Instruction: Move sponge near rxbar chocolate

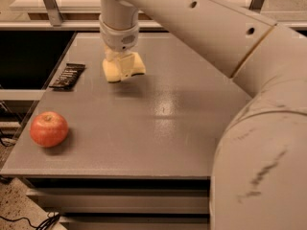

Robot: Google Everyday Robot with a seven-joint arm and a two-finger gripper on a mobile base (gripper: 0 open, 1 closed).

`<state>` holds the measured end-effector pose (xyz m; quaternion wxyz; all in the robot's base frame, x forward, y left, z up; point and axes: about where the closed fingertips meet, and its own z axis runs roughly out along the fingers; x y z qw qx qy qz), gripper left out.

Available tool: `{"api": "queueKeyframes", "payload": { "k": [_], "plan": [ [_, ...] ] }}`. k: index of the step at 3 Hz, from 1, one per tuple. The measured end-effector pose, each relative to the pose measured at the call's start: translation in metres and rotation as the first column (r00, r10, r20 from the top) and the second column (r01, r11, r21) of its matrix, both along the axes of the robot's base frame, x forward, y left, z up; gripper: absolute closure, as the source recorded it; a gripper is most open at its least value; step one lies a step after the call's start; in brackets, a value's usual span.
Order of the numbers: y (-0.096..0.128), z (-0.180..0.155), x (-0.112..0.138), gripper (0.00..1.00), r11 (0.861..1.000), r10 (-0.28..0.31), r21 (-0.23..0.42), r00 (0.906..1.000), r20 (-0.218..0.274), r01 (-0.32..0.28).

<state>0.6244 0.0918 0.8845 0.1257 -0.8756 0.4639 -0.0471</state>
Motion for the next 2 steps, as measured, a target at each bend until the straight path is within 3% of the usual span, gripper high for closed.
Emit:
{"api": "queueKeyframes", "payload": {
  "k": [2],
  "plan": [
    [0.057, -0.009, -0.001, 1.0, 0.994, 0.113, -0.003, 0.9936, 0.01, -0.113]
  ]
}}
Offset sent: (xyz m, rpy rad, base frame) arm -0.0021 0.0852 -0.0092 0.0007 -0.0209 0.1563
